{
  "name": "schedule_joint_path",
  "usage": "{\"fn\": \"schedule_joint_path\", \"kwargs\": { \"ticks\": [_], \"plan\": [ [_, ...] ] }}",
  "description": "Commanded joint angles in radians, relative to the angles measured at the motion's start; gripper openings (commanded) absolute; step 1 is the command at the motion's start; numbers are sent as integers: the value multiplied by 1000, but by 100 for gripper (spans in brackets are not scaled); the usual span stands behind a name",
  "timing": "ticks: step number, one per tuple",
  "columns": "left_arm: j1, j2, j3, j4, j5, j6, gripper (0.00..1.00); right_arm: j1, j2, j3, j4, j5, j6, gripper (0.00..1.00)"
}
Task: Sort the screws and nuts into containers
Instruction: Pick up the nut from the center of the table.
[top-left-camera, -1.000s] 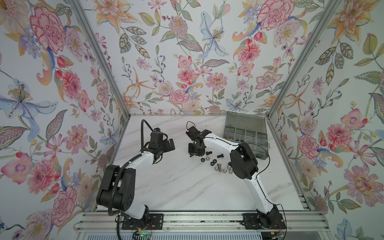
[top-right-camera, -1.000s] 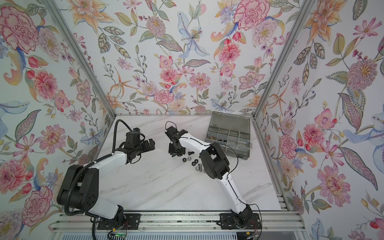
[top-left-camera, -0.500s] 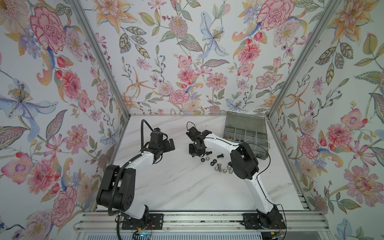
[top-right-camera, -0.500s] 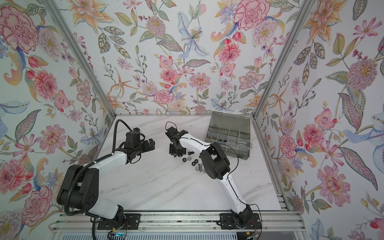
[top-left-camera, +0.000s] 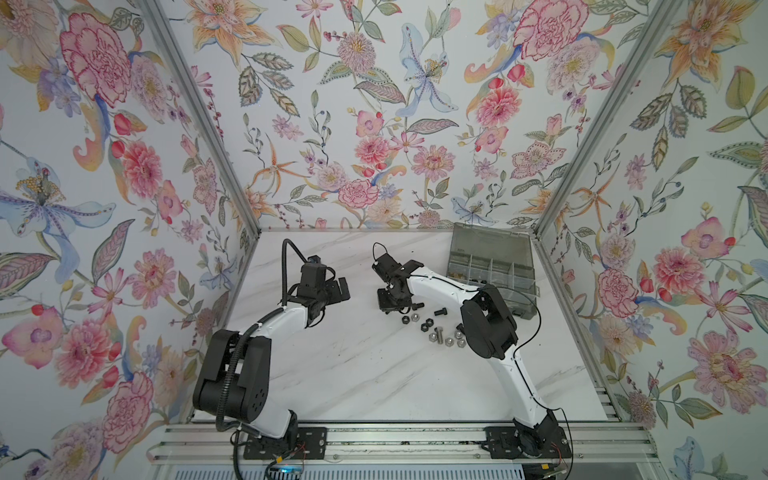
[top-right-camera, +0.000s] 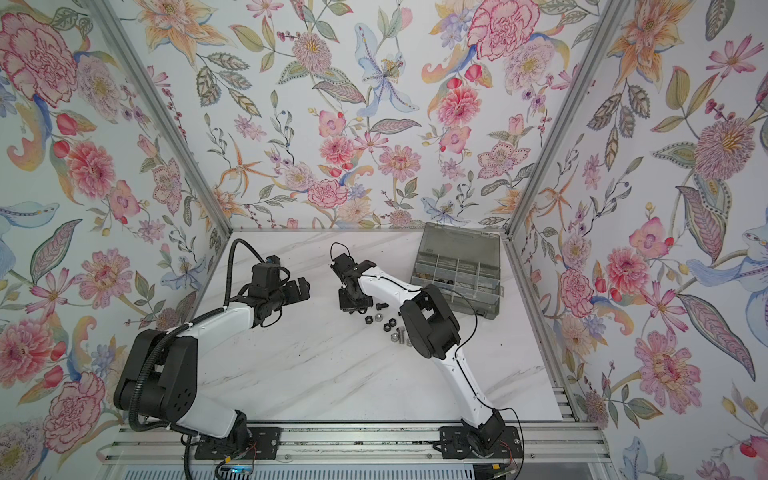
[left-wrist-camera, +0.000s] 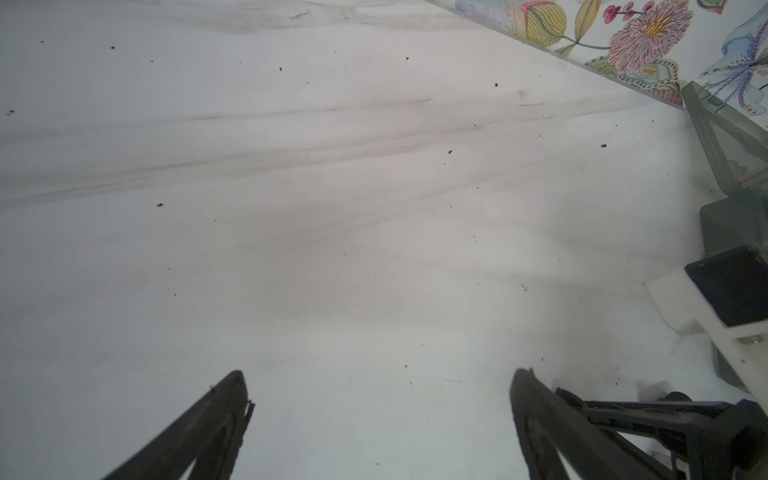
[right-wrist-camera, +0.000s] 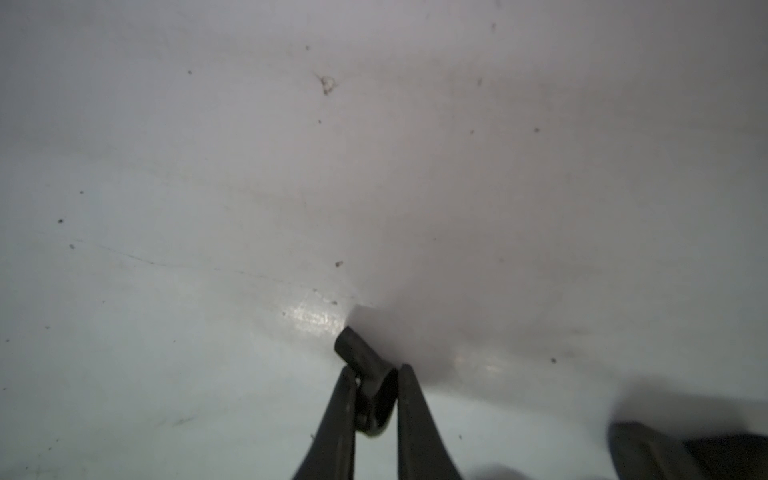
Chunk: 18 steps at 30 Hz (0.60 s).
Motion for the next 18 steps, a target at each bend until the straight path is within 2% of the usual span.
{"fn": "schedule_joint_path", "kwargs": {
  "ticks": [1,4,11,18],
  "plan": [
    [-7,8,11,-4,-10,-5,99,-7,46,-42,-67,64,-44,4],
    [-8,8,12,-7,-14,-6,99,-8,40,-35,-65,72,-60,0],
    [-17,8,18,-8,-19,-7,99,-14,13,-35,-61,81,-90,0],
    [-29,44,30,-10,-20,-7,100,-44,-44,-67,-37,35,-91,0]
  ]
}}
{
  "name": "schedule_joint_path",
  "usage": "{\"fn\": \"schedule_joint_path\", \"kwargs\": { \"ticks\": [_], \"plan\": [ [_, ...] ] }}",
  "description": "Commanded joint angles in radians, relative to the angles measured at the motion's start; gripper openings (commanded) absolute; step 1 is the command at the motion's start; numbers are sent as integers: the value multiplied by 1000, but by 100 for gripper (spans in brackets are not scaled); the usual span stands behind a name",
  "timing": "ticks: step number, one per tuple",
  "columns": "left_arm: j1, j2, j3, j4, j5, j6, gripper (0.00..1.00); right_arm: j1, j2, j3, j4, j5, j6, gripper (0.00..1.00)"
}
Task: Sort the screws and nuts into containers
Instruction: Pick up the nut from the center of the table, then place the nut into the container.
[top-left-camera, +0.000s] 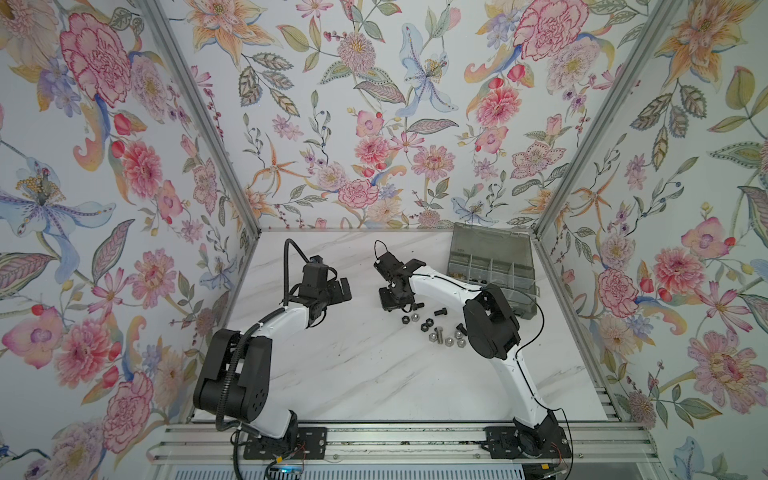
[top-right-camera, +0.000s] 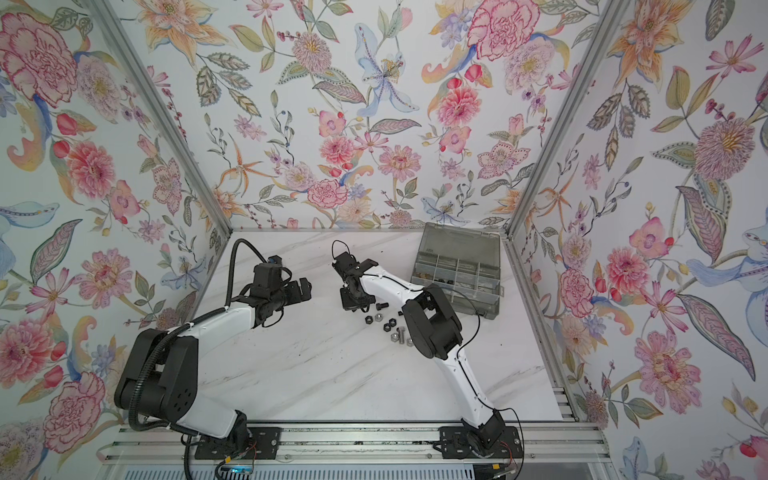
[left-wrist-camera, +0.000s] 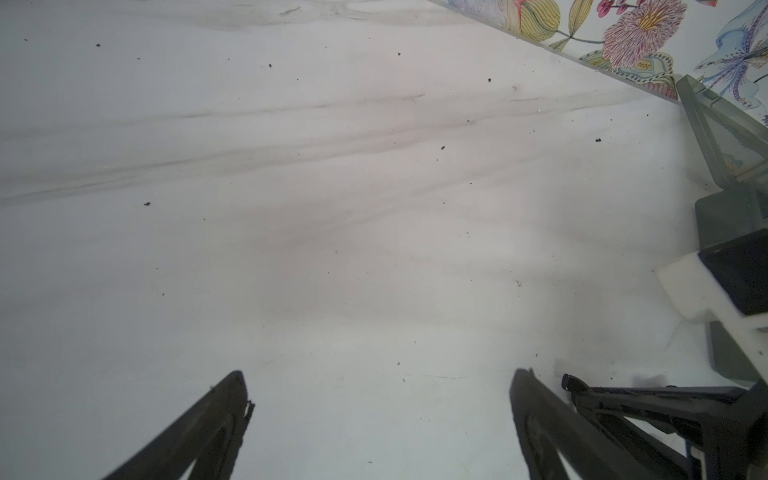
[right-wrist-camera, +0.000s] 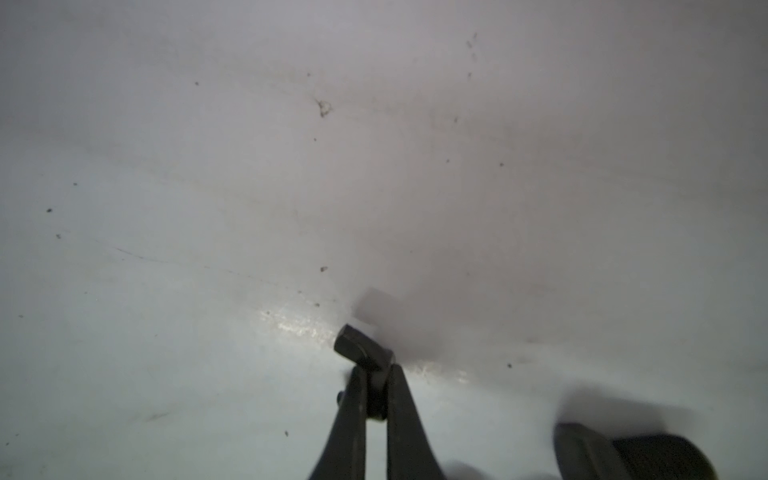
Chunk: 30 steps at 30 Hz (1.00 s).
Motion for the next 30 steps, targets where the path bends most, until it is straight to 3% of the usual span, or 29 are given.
{"fn": "schedule_joint_path", "kwargs": {
  "ticks": [1,12,21,30],
  "plan": [
    [-12,28,25,-11,-20,-7,99,-36,-27,-50,-43,-15,-11,0],
    [-35,51,65,-7,-13,-3,99,-183,-276,-195,14,-48,-12,0],
    [-75,95,129,-17,2,2,99,-411,-477,-352,31,-6,-34,0],
    [-143,168,229,-56,2,22,99,-589,-481,-385,31,62,-66,0]
  ]
}}
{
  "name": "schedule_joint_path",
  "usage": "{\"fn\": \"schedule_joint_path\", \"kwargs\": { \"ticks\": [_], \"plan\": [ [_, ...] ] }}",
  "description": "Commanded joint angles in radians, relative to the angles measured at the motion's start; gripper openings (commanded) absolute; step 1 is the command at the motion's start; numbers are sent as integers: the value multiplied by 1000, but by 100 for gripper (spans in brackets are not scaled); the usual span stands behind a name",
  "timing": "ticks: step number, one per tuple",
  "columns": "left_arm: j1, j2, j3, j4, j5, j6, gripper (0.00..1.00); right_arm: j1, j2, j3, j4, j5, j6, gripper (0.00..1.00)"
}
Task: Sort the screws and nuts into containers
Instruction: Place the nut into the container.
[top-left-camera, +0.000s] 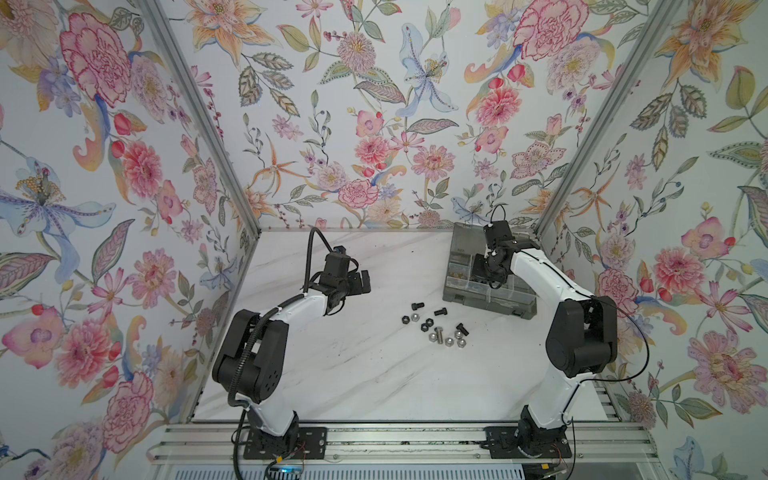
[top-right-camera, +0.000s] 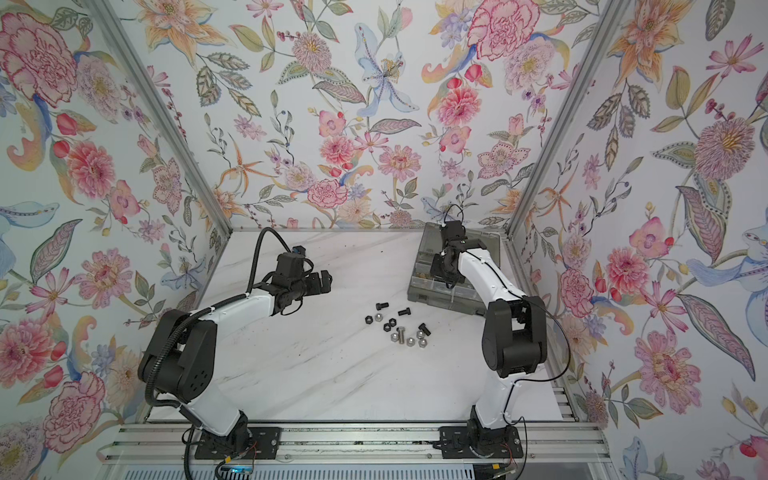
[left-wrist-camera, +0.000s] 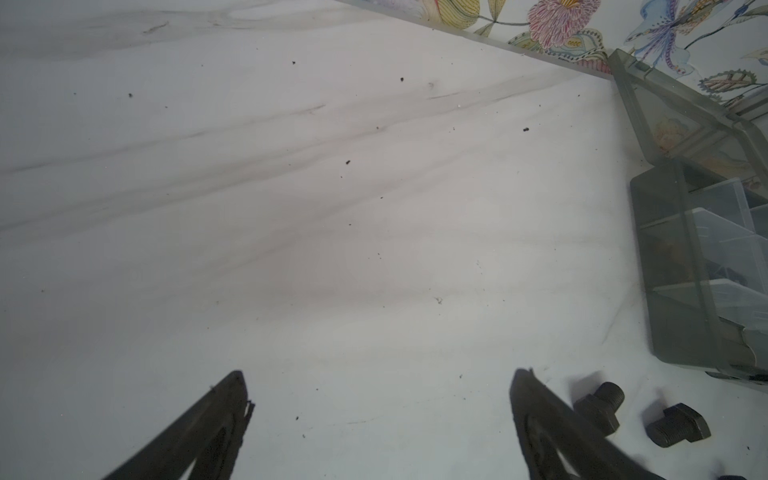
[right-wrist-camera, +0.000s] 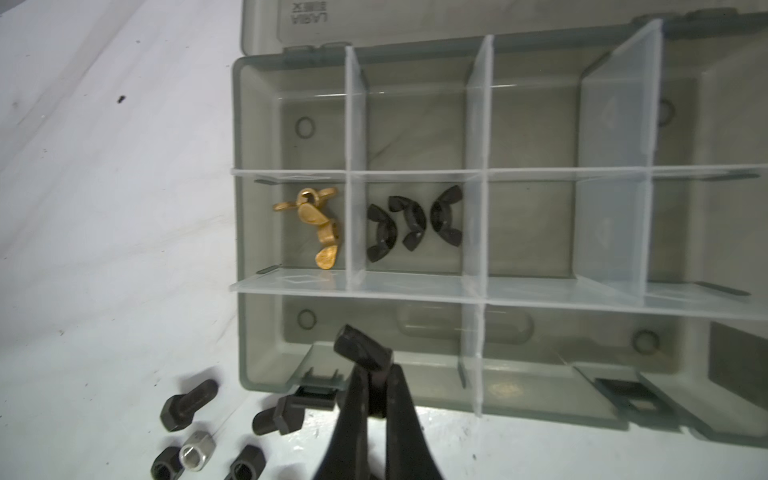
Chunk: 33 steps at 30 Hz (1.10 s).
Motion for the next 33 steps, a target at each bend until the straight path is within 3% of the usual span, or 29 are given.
{"fn": "schedule_joint_path", "kwargs": {
  "ticks": [1,26,33],
  "plan": [
    [-19,31,49,-38,0,21,99,-14,16,5,-7,38,-36,0],
    [-76,89,155,-89,-14,29,99,-61,244,191,-7,41,-87,2],
    [-77,90,158,-90,-14,29,99,-61,243,197,-9,47,-92,32]
  ]
}}
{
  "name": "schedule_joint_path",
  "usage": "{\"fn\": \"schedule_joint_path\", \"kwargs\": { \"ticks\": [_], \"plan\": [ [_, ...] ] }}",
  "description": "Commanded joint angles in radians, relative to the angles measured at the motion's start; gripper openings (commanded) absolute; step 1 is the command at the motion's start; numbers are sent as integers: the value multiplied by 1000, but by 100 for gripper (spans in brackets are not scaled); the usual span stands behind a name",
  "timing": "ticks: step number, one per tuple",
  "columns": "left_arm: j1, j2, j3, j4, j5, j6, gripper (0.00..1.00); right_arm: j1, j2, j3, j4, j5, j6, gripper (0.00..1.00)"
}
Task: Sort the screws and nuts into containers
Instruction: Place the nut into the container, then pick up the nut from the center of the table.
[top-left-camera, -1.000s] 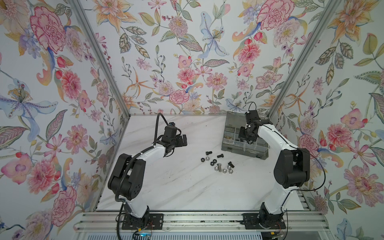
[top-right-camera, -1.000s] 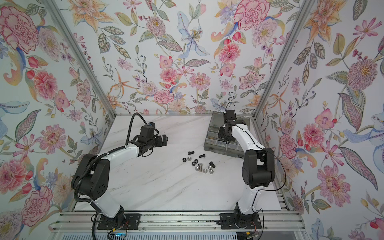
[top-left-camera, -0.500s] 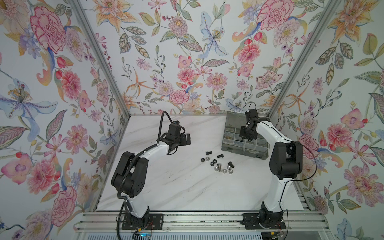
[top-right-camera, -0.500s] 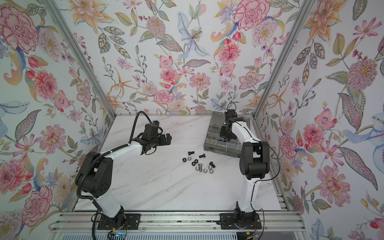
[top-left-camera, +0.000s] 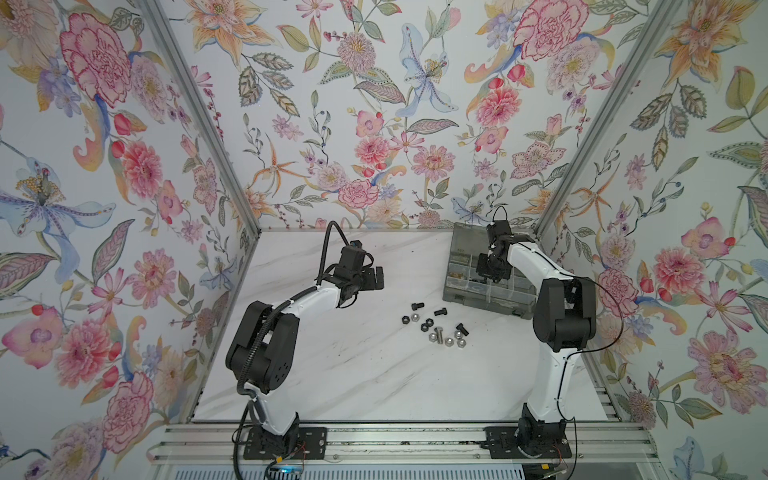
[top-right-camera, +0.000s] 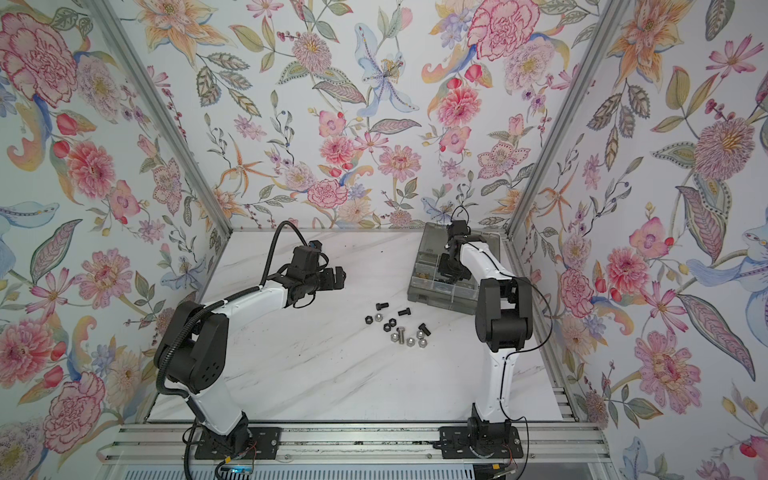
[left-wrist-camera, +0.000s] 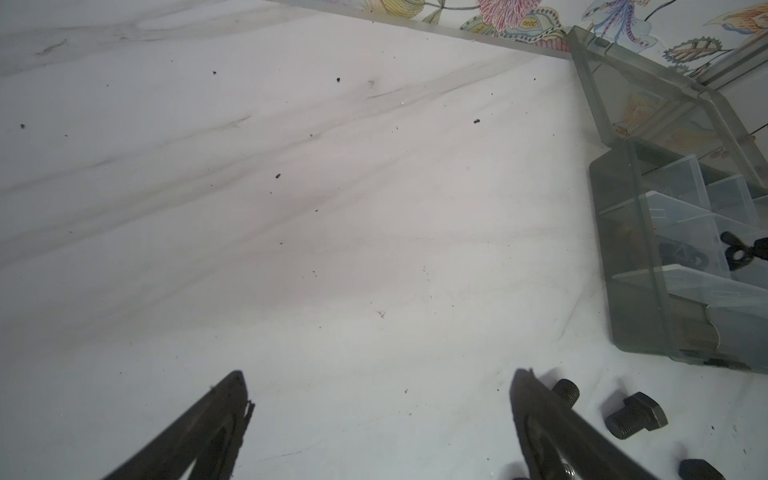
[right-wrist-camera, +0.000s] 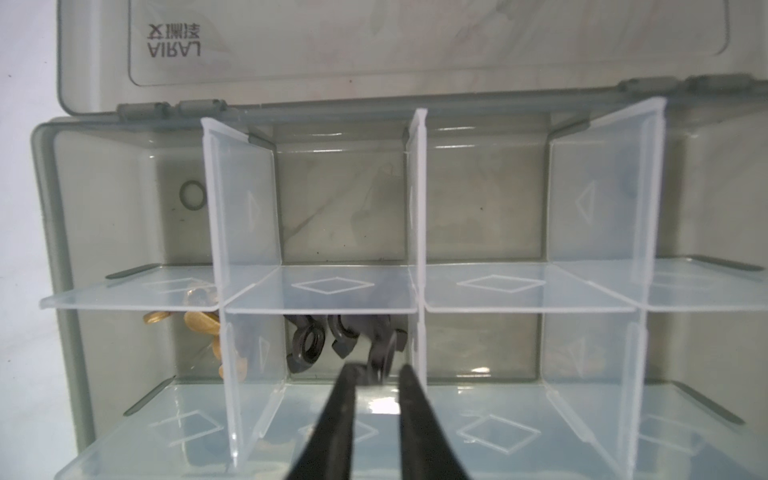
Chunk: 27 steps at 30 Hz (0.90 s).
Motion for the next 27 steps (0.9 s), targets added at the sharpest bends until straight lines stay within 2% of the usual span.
{"fn": "schedule_joint_path", "kwargs": {
  "ticks": [1,6,13,16,21,27],
  "plan": [
    [-12,16,29,-23,-15,22,99,3,-5,31,-14,12,-12,35],
    [-12,16,26,-23,-13,21,99,4,-63,26,-14,-27,-33,43],
    [-12,13,23,-17,-1,25,99,39,-231,-73,-12,-176,-48,47],
    [-12,17,22,-8,13,23,99,84,-304,-149,-11,-226,-48,49],
    [-12,22,28,-3,33,20,99,200,-400,-288,-9,-234,-21,52],
    [-12,32,33,-3,47,20,99,325,-443,-424,3,-178,68,54]
  ]
}}
